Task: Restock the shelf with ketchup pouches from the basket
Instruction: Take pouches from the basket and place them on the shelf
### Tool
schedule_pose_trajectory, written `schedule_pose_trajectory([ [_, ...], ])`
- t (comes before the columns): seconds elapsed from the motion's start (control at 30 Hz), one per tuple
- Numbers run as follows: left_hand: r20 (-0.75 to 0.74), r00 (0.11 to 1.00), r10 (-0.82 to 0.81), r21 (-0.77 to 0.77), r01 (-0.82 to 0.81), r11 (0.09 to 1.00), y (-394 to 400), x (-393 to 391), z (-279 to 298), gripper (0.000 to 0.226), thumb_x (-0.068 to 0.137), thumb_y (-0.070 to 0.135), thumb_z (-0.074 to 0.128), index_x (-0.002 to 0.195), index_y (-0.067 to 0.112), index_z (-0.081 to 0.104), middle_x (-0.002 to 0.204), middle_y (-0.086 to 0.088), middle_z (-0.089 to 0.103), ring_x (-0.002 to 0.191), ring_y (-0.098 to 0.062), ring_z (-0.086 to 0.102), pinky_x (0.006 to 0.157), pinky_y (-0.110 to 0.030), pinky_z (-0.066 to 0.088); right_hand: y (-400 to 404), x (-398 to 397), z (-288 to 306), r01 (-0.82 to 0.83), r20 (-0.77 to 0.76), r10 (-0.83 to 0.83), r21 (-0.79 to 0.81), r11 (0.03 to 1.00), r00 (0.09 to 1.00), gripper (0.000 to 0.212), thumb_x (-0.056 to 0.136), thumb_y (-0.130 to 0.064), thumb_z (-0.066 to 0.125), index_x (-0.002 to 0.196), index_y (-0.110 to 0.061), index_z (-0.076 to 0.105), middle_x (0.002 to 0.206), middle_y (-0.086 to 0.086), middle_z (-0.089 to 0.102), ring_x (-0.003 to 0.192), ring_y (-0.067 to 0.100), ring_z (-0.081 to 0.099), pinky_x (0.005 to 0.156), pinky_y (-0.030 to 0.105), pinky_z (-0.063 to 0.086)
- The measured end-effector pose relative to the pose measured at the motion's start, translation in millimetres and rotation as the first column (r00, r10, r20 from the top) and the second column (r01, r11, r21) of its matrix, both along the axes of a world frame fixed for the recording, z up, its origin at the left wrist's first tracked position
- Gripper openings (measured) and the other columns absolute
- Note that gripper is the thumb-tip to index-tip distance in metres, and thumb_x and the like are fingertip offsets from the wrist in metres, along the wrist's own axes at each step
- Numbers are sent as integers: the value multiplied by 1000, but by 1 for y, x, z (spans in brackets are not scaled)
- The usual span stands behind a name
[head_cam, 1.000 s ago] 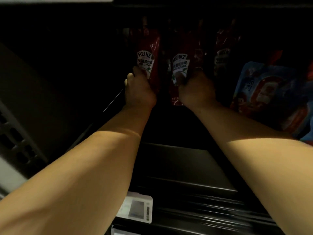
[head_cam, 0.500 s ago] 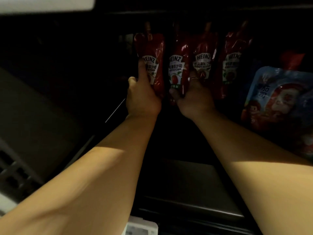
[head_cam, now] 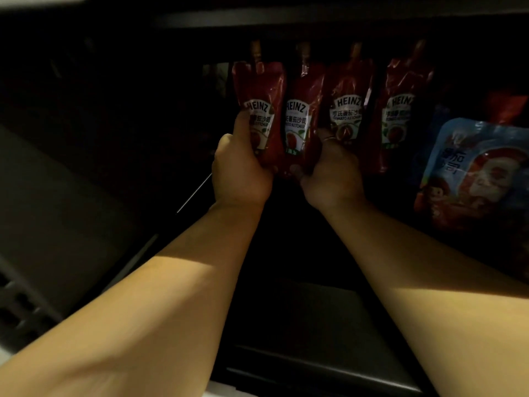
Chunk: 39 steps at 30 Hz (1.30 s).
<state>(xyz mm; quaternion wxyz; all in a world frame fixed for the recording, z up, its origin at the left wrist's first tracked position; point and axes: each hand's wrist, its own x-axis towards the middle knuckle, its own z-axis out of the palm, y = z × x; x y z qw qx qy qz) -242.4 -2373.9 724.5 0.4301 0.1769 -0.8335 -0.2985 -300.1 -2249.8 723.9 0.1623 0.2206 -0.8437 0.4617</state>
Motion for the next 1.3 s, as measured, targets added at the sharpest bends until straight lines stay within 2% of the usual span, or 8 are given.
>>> schedule_pose_trajectory([
  [0.2,5,1000,-7,43,7,999,-1,-6,-1,85,76,15,84,146,32,37,117,-1,53,101,-13,59,88,-29,55,-2,-6,-3,1,14,-1,-4,1000,1000,70,86,-13,76,146,-26,42,136,-2,60,127,16,55,96,23,44],
  [0.33,-21,1000,-4,91,6,996,4,-9,0,81,79,16,81,145,33,37,118,-1,47,96,-12,57,86,-31,57,-5,-9,-1,3,34,-1,-49,999,999,72,86,-9,75,147,-24,41,140,-1,57,130,16,52,95,19,38],
  [0.53,25,1000,13,46,-15,999,5,-3,3,85,76,23,84,146,31,35,121,-5,50,101,-17,60,84,-38,59,6,-9,0,6,106,-4,-26,1000,994,66,85,-14,77,143,-20,45,134,0,60,111,4,49,75,7,34],
  [0.63,34,998,52,38,-53,998,6,-2,6,77,77,27,83,140,28,38,119,-6,53,101,-21,62,80,-40,61,7,-10,-2,-27,114,24,24,999,993,60,83,-12,78,137,-19,52,131,1,62,119,16,58,86,15,38],
  [0.87,129,984,120,11,-122,992,5,0,10,83,74,27,83,141,23,35,127,-13,50,109,-31,61,89,-43,57,5,-12,4,-68,147,64,17,998,987,67,80,-10,77,140,-20,48,133,1,61,117,13,56,87,18,40],
  [1.0,161,977,140,24,-145,989,1,-4,11,67,82,20,80,137,13,43,125,-13,60,113,-28,63,94,-37,56,3,-16,4,-96,201,94,0,995,975,75,80,-16,81,145,-22,43,139,0,57,126,18,55,94,20,41],
  [1.13,111,984,140,61,-148,987,1,-7,9,54,84,16,79,129,10,50,122,-12,63,109,-24,65,90,-30,55,-1,-18,1,-93,202,99,-41,995,974,76,79,-14,83,143,-20,45,138,2,58,126,19,55,104,32,48],
  [1.3,76,990,123,70,-128,989,0,-6,9,53,83,14,80,127,9,51,121,-11,65,109,-23,66,91,-32,57,0,-17,2,-107,247,125,-83,991,961,72,78,-14,84,141,-17,48,137,2,59,125,19,56,101,29,48],
])
